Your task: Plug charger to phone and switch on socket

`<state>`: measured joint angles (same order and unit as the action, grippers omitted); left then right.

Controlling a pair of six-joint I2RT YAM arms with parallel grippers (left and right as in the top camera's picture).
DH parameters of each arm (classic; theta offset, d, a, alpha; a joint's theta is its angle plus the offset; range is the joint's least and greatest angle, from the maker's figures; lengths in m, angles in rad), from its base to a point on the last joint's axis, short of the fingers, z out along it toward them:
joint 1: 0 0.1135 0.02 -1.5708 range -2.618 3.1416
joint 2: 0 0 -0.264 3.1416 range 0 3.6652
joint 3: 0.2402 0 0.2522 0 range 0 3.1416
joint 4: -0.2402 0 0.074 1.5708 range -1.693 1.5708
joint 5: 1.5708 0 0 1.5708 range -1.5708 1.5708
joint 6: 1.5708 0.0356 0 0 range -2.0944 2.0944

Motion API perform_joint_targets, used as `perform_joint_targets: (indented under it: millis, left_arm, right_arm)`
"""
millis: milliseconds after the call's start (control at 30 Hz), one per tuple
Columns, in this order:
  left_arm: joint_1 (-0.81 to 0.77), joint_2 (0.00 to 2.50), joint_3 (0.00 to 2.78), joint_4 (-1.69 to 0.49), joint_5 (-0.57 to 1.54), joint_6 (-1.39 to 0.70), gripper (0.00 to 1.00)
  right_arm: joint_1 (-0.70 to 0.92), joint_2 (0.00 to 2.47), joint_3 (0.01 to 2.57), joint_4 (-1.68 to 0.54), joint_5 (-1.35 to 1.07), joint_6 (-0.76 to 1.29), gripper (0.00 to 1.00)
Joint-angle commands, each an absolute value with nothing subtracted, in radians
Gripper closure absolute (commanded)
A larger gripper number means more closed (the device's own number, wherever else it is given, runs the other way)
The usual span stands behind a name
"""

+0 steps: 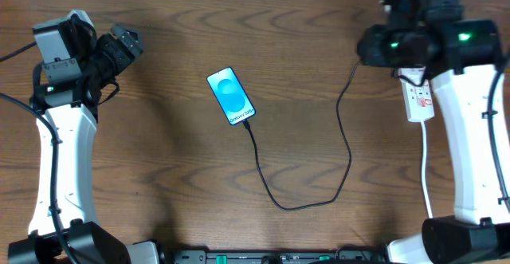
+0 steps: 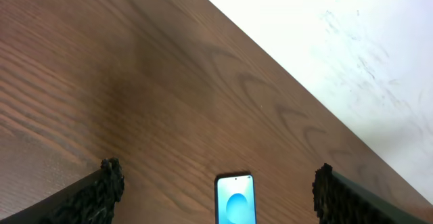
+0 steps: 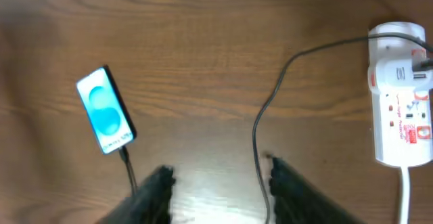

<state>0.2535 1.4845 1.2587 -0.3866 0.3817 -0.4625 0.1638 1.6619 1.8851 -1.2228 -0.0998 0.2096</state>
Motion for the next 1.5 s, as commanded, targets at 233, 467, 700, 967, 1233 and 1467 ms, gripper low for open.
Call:
perform_joint_targets:
  millis: [233, 467, 700, 967, 1233, 1467]
  left_arm:
    - [0.257, 1.484, 1.266, -0.389, 0.369, -0.442, 0.09]
    - [0.257, 1.484, 1.266, -0.389, 0.369, -0.442, 0.09]
    - [0.257, 1.484, 1.266, -0.389, 0.369, -0.442, 0.09]
    - [0.257, 1.484, 1.266, -0.389, 0.369, -0.442, 0.09]
    - [0.257, 1.484, 1.266, -0.389, 0.369, -0.442, 0.09]
    - [0.257, 1.484, 1.266, -0.389, 0.369, -0.442, 0.09]
  right_arm:
    - [0.231, 1.655, 1.895, -1.24, -0.038, 0.22, 0.01]
    - [0.231, 1.655, 1.894, -1.242, -0.044, 0.22, 0.01]
    - [0.231, 1.655, 1.894, -1.242, -0.044, 0.22, 0.01]
    - [0.231, 1.655, 1.894, -1.242, -0.044, 0.22, 0.01]
    - [0.231, 1.655, 1.894, -1.242, -0.044, 0.22, 0.01]
    - [0.231, 1.655, 1.894, -1.242, -0.044, 0.22, 0.01]
